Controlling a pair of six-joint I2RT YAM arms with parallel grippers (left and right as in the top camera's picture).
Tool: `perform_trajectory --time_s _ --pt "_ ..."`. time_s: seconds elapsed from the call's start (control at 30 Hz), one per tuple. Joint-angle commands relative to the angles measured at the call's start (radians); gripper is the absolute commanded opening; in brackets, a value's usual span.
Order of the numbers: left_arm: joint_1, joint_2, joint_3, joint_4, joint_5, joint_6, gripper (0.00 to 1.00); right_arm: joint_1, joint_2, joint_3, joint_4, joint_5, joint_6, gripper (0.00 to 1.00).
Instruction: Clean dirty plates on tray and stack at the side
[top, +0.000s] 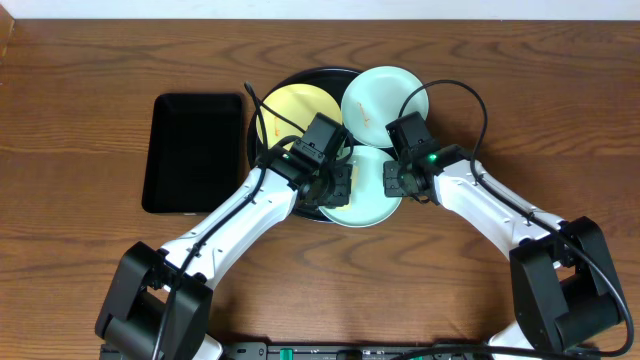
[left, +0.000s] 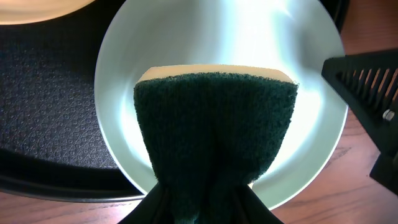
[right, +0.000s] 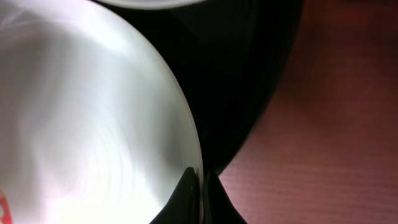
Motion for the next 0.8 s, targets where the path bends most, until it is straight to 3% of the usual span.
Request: perform_trajectory --time_s 0.0,0.43,0.77 --pt "-0.002 0.005 -0.006 0.003 -0.008 -0.013 0.08 0.010 -0.002 -0.014 -0.035 -0.029 0.040 0.01" --pt "-0.005 0.014 -0.010 0.004 -0.032 -0.028 0.08 0.010 -0.002 -0.014 -0.089 -0.046 0.040 0.01" --pt "-0.090 0.014 -0.051 0.004 -0.033 -0.043 0.08 0.010 -0.002 -0.014 -0.092 -0.045 0.047 0.01"
